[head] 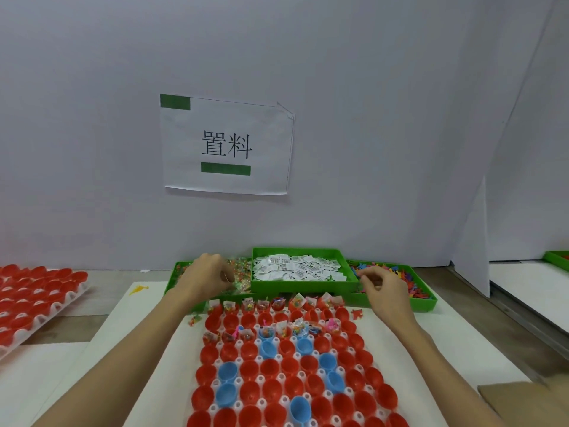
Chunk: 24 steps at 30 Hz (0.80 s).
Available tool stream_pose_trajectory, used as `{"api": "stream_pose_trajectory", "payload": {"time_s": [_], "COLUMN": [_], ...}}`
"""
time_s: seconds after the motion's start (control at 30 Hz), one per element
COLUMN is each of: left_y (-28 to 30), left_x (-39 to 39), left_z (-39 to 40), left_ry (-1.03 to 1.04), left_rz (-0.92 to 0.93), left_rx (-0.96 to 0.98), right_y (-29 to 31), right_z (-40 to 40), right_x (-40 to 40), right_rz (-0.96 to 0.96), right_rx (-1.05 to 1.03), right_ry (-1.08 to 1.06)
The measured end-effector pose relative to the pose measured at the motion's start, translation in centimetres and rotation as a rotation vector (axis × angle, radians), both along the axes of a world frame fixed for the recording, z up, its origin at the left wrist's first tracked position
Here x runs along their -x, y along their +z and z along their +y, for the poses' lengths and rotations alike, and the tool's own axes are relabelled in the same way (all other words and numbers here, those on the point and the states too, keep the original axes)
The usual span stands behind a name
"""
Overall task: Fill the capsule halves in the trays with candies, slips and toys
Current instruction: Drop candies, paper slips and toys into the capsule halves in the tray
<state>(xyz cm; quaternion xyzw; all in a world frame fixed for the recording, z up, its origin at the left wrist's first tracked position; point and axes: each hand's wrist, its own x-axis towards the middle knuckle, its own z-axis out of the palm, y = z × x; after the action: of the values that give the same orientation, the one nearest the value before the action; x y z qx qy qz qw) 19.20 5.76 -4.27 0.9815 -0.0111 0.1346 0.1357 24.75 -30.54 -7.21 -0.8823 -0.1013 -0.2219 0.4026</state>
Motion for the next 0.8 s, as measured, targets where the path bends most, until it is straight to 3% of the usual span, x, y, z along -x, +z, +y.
{"api": "stream_pose_trajectory", "payload": {"time_s": [0.27, 0.43, 0.57, 0.7, 0.8], "left_y": [-0.6, -1.2, -1.1, -0.7, 0.1], "left_x": [1.4, 1.9, 3.7, 5.9, 6.9], "left_z": [-0.7, -0.9, -1.6, -3.0, -4.4], "left_ry": [0.055, 0.143, 0.146, 0.047, -0.020], "left_rz": [-0.081, -0.246, -0.375, -0.328, -0.259], "left_rx": [0.054, 0.387, 0.703, 0.905, 1.020], "right_y": [-0.8, 0.4, 0.3, -0.2, -0.2], "right_z": [-1.6, -1.4, -1.2, -1.3, -1.3], "right_x": [-6.0, -6.9, -7.2, -6.9, -5.9], "right_rz": [0.281, 0.371, 0.353, 0.323, 0.187], "right_rx": [0.397, 0.491, 0.483, 0.385, 0.208], "right_ry": [-0.129, -0.087, -0.118, -0.139, -0.178]}}
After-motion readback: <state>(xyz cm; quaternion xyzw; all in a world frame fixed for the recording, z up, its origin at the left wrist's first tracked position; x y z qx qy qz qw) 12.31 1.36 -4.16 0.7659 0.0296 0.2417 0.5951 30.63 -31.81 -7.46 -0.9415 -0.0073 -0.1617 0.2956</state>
